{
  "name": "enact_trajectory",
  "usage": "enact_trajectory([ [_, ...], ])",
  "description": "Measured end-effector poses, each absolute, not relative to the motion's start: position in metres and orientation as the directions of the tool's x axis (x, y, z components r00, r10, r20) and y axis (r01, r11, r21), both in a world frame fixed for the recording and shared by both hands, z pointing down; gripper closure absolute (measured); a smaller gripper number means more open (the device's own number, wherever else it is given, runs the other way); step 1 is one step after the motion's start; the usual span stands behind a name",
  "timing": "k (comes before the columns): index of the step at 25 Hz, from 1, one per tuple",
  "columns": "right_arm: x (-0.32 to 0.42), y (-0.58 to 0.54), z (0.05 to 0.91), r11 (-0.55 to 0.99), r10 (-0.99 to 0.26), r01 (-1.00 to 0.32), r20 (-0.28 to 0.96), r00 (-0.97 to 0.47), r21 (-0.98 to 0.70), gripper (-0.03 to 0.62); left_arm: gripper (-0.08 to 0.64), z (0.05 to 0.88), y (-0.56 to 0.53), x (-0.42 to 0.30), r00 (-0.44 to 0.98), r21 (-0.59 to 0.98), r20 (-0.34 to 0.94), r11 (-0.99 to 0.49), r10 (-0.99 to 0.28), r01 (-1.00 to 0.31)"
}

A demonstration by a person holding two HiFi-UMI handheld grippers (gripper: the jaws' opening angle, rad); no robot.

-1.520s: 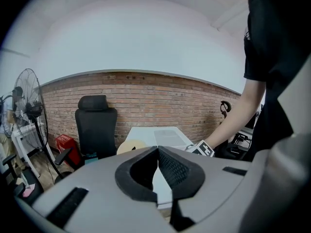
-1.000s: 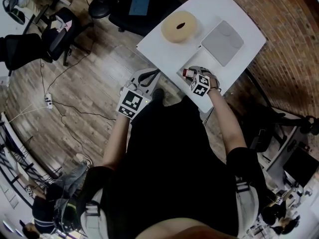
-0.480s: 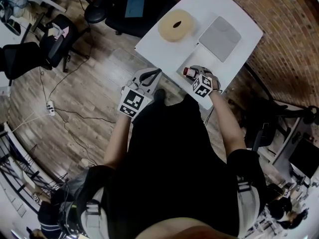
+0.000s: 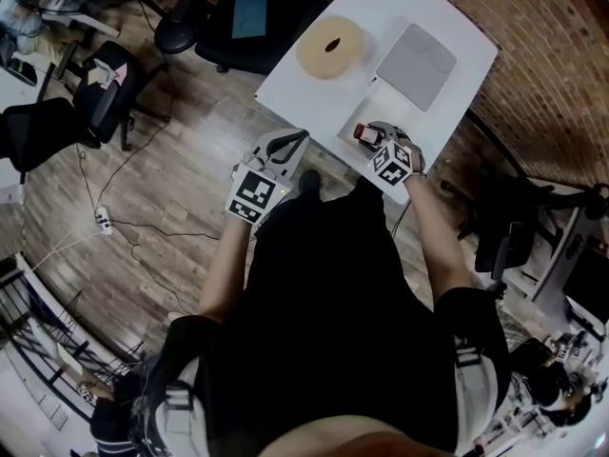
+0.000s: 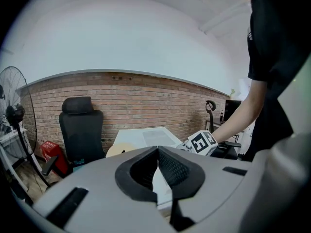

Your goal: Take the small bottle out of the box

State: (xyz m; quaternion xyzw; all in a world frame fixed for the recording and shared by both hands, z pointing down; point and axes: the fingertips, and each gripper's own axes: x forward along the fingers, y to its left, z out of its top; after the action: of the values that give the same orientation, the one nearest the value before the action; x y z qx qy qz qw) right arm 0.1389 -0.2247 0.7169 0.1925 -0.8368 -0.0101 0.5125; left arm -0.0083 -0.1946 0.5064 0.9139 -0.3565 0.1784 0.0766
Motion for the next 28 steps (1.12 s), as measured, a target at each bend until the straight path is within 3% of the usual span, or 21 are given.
enact_trajectory([
  [28,0.138,-0.228,0.628,0.767,-0.561,-0.598,0.694,-0.451,0.231,0.382,0.541,0.512,-0.212,-0.004,0.741,0.019,0.384,-0.797,-0.551,-0.603],
])
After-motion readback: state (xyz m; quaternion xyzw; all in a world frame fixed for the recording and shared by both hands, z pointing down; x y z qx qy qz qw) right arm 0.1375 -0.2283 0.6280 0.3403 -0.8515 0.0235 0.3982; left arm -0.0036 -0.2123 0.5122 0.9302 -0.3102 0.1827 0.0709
